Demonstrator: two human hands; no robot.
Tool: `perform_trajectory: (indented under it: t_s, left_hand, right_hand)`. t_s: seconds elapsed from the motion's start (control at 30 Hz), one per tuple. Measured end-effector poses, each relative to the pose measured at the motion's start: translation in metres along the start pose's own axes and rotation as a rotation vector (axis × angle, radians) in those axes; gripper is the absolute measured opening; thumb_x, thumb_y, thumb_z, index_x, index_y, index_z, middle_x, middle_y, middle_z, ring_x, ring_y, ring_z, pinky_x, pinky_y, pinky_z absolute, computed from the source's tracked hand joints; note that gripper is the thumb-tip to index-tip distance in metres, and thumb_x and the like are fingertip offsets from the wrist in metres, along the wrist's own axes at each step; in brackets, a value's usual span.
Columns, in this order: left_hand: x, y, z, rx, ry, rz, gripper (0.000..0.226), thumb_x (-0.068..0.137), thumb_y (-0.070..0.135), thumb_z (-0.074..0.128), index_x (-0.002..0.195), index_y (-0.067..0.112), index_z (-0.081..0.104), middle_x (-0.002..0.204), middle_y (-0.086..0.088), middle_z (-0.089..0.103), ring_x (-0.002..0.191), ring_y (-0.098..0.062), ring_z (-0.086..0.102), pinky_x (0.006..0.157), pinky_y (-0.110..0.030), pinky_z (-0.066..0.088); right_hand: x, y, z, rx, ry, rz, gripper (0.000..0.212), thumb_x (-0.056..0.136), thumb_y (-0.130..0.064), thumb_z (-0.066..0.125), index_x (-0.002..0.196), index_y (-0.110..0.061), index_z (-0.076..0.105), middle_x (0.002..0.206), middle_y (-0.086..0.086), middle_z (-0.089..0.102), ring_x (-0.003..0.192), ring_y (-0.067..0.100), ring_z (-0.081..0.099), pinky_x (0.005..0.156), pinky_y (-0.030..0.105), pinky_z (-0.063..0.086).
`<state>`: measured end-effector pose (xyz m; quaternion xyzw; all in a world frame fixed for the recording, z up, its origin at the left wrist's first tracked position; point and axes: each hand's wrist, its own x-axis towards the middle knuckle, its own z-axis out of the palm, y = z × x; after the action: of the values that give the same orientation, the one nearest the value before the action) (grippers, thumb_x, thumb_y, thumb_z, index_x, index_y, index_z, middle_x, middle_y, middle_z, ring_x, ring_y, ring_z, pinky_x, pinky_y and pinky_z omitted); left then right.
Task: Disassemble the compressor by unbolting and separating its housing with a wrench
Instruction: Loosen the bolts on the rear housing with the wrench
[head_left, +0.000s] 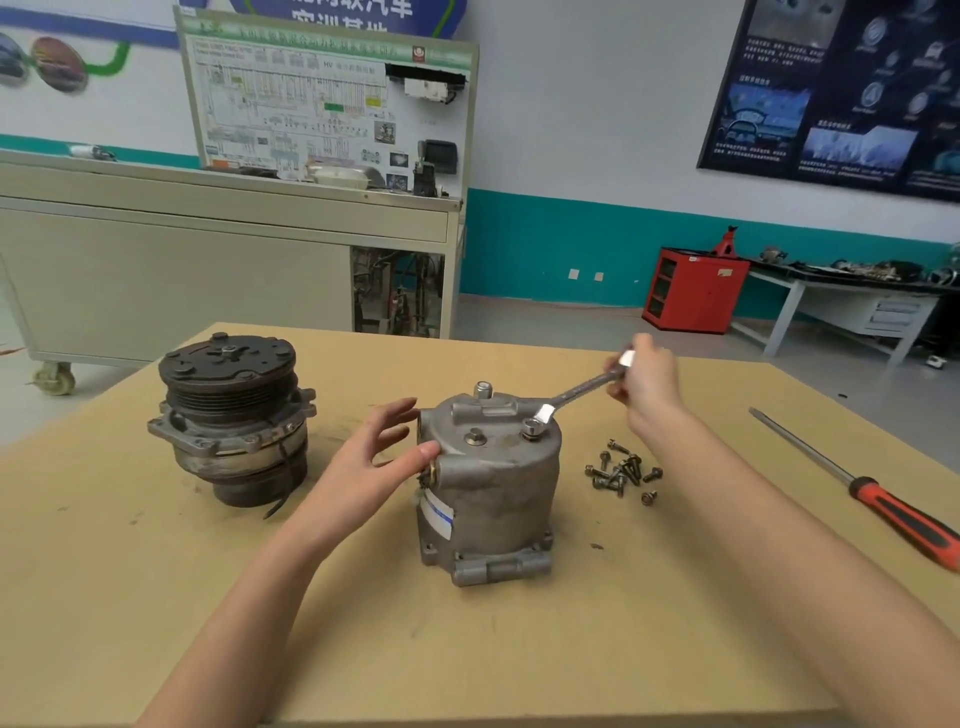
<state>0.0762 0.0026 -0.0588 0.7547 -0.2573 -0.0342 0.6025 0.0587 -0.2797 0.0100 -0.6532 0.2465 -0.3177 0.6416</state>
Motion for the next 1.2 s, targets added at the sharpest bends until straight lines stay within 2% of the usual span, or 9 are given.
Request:
perform_trajectory:
  t_s: [0.2,0.37,0.5,0.63,0.73,0.87,1.0,1.1,1.2]
  left_hand:
    - [0.001,-0.003,0.0,-0.038,-0.006,0.011,0.067,0.071,0.052,0.061,0.134,0.039,0.041,0.136,0.016,0.05,0.126,-0.005,0.048,0.103,-0.03,0.041]
    - [0.0,-0.005,-0.002,-0.015,-0.003,0.014,0.07,0.071,0.052,0.062,0.136,0.037,0.043,0.136,0.016,0.051,0.126,-0.004,0.049,0.104,-0.032,0.041]
    - [0.002,-0.008,-0.002,0.03,0.01,-0.029,0.065,0.077,0.054,0.072,0.132,0.029,0.048,0.127,0.016,0.057,0.119,-0.001,0.052,0.095,-0.024,0.042]
    - [-0.003,-0.021,-0.001,0.144,0.092,-0.058,0.033,0.094,-0.005,0.051,0.126,-0.001,0.049,0.114,-0.015,0.057,0.116,-0.02,0.052,0.088,-0.023,0.037]
    - [0.001,-0.009,0.001,0.023,-0.003,0.005,0.045,0.088,0.021,0.069,0.128,0.028,0.048,0.124,0.004,0.058,0.113,-0.002,0.057,0.093,-0.022,0.046]
    - [-0.002,-0.002,0.0,-0.016,-0.016,0.018,0.066,0.071,0.05,0.061,0.134,0.038,0.044,0.136,0.016,0.05,0.123,-0.003,0.05,0.093,-0.022,0.043]
    - [-0.002,-0.001,0.001,-0.04,-0.011,0.016,0.062,0.074,0.047,0.06,0.133,0.039,0.044,0.136,0.016,0.05,0.124,-0.003,0.05,0.096,-0.024,0.042]
    - [-0.001,-0.001,0.001,-0.039,-0.006,0.018,0.054,0.082,0.039,0.062,0.133,0.039,0.044,0.136,0.016,0.05,0.125,-0.003,0.049,0.099,-0.027,0.042]
    - [0.0,-0.002,0.001,-0.032,0.002,0.014,0.05,0.089,0.031,0.062,0.134,0.038,0.044,0.136,0.017,0.05,0.126,-0.004,0.049,0.103,-0.031,0.042]
  right_hand:
    - [0.019,-0.023,0.109,-0.891,-0.393,-0.34,0.03,0.1,-0.022,0.032,0.078,-0.009,0.048,0.073,0.008,0.047,0.067,0.023,0.048,0.057,0.029,0.039]
    - [-0.041,-0.042,0.163,-1.458,-0.568,-0.931,0.038,0.1,-0.031,0.031,0.115,-0.01,0.059,0.111,0.012,0.06,0.098,0.029,0.057,0.07,0.034,0.039]
    - [-0.122,-0.049,0.163,-1.508,-0.607,-1.37,0.037,0.101,-0.03,0.028,0.117,-0.017,0.059,0.109,0.005,0.064,0.097,0.026,0.061,0.066,0.031,0.036]
    - [-0.181,-0.035,0.093,-1.107,-0.53,-1.765,0.019,0.091,-0.024,0.051,0.085,-0.016,0.067,0.061,-0.003,0.057,0.052,0.02,0.053,0.048,0.025,0.034]
    - [-0.182,-0.021,0.014,-0.715,-0.404,-1.916,0.023,0.085,-0.016,0.055,0.063,-0.011,0.063,0.052,0.003,0.048,0.046,0.019,0.043,0.046,0.029,0.03]
    - [-0.156,-0.006,-0.072,-0.677,-0.196,-1.684,0.046,0.096,-0.018,0.034,0.065,-0.002,0.065,0.047,0.006,0.052,0.039,0.02,0.047,0.038,0.026,0.041]
    - [-0.107,0.002,-0.102,-0.585,0.025,-1.089,0.035,0.089,-0.016,0.042,0.067,-0.001,0.064,0.05,0.0,0.048,0.051,0.008,0.039,0.048,0.012,0.03]
    - [-0.05,-0.008,-0.083,-0.575,0.004,-0.745,0.02,0.091,-0.016,0.047,0.077,-0.01,0.059,0.064,-0.001,0.055,0.055,0.003,0.045,0.051,0.017,0.032]
    - [0.008,-0.026,-0.03,-0.849,-0.124,-0.595,0.017,0.092,-0.017,0.048,0.084,-0.011,0.061,0.079,0.004,0.059,0.064,0.015,0.047,0.055,0.029,0.031]
